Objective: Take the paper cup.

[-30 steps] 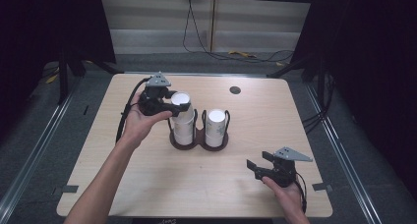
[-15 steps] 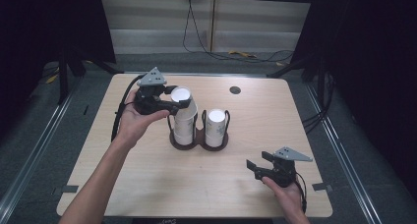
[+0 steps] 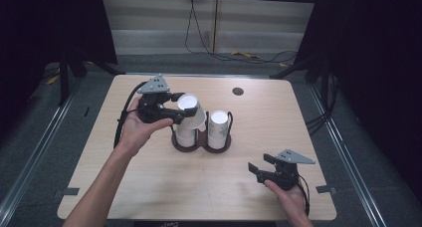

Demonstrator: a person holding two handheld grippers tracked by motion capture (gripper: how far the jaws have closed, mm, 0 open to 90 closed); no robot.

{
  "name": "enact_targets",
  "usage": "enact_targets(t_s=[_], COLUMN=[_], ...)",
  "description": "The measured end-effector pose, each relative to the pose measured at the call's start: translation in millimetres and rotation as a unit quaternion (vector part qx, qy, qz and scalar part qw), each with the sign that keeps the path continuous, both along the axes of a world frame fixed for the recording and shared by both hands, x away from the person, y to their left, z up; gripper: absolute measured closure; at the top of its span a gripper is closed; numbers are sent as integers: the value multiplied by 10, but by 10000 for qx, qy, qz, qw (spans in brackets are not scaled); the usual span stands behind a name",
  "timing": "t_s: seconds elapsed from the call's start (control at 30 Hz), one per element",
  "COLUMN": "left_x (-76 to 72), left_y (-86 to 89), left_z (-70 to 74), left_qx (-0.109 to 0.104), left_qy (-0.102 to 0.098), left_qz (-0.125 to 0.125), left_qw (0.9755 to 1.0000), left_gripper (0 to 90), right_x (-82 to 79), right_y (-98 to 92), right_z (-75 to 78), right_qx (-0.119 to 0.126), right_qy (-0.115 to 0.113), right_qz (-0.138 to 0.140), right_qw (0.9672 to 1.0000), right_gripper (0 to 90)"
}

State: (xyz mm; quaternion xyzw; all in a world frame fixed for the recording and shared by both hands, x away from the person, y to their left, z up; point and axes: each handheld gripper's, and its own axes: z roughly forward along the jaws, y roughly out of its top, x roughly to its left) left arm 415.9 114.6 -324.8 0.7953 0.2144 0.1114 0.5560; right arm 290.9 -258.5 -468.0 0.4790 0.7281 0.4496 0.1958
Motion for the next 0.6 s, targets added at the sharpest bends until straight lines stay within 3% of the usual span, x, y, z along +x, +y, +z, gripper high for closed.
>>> enact_targets(t_s=[0.13, 0.33, 0.6], left_x=[-79, -134, -193], left_y=[22, 30, 21], left_z=[-17, -76, -165], left_qx=[-180, -324, -327], left_qy=[-57, 43, 137], left_qz=[-137, -350, -473], left_qw=[9997, 9989, 9982], left_gripper=[356, 357, 355], right_x=[-4, -6, 34], right_y=[25, 99, 142], right_z=[-6, -8, -12], right_qx=[30, 72, 167], right_qy=[-23, -66, -50], right_qz=[147, 404, 632], right_qw=[9999, 9991, 9978], right_gripper=[282, 266, 232])
